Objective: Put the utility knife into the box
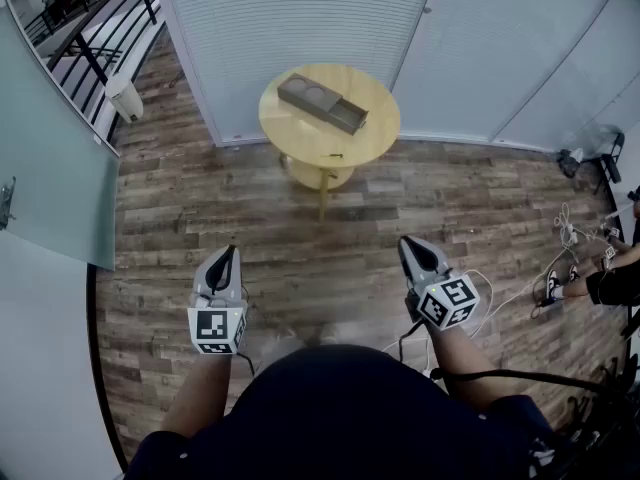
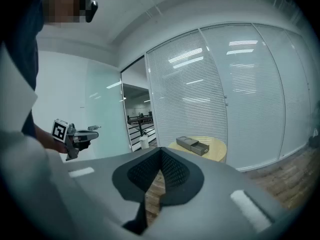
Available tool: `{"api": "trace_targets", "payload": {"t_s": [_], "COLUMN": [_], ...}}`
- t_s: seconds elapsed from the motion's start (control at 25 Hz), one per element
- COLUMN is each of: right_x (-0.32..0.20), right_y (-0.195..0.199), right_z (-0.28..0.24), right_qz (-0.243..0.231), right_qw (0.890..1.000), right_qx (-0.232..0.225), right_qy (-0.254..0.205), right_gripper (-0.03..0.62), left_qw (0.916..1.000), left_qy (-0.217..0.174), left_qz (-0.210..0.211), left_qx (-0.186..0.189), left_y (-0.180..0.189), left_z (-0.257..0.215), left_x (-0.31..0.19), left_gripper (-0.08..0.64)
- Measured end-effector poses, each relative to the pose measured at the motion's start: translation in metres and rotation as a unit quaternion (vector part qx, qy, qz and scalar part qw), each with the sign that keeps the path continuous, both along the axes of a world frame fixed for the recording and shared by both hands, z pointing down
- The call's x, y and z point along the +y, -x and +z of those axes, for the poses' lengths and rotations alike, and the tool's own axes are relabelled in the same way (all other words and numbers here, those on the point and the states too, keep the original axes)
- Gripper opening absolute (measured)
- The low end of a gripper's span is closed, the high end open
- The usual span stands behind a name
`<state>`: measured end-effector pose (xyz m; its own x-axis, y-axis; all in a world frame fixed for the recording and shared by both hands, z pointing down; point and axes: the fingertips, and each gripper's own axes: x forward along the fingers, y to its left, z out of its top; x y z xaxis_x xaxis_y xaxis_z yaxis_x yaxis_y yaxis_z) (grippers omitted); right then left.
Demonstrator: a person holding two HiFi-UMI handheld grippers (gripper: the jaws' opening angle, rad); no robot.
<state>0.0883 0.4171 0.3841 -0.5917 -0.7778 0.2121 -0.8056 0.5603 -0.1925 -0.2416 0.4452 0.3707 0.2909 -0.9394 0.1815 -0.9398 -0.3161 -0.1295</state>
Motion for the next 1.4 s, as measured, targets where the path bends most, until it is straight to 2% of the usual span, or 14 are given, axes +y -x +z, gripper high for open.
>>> {"api": "trace_targets", "payload": {"t_s": [0.24,0.44,0.64,0.8,0.92,1.16,1.28,1.4], "right_x": [-0.007,-0.011,-0.021,-0.040,-0.064,-0.134,-0.174,-0.223], "right_y": [-0.036,-0.055,-0.068,-0.071,-0.075,-0.071,-0.078,-0.075], "right_z": [-0.010,-0.011,0.012,0.022,0.029,0.040,0.038,0.033], "right_qz": [0.019,0.007,0.007,0.012,0.016,0.037,0.062,0.084], "right_qw": [0.999,0.999,1.000,1.000,1.000,0.999,0.998,0.996], "right_qx": [-0.013,-0.011,-0.009,-0.008,-0.006,0.003,0.019,0.022], "right_qy": [-0.022,-0.037,-0.024,-0.013,-0.013,-0.008,-0.015,-0.014], "right_gripper": [0.007,0.008,0.008,0.008,0.008,0.008,0.008,0.008], "left_qw": [0.9995,0.9993,0.9998,0.9999,0.9998,0.9975,0.9938,0.9922], "left_qy": [-0.028,-0.034,-0.021,-0.004,-0.005,-0.023,-0.032,-0.027], "left_qz": [-0.004,-0.009,0.001,0.011,0.021,0.063,0.100,0.118], "left_qx": [-0.013,-0.010,0.000,-0.005,-0.006,-0.020,-0.037,-0.030], "left_y": [-0.020,-0.050,-0.085,-0.093,-0.094,-0.105,-0.119,-0.120], "left_z": [-0.027,-0.033,-0.016,-0.002,0.002,-0.008,-0.009,-0.008], "left_x": [-0.002,-0.009,-0.016,-0.032,-0.068,-0.172,-0.218,-0.269], "left_gripper": [0.003,0.003,0.003,0.003,0.003,0.003,0.003,0.003]}}
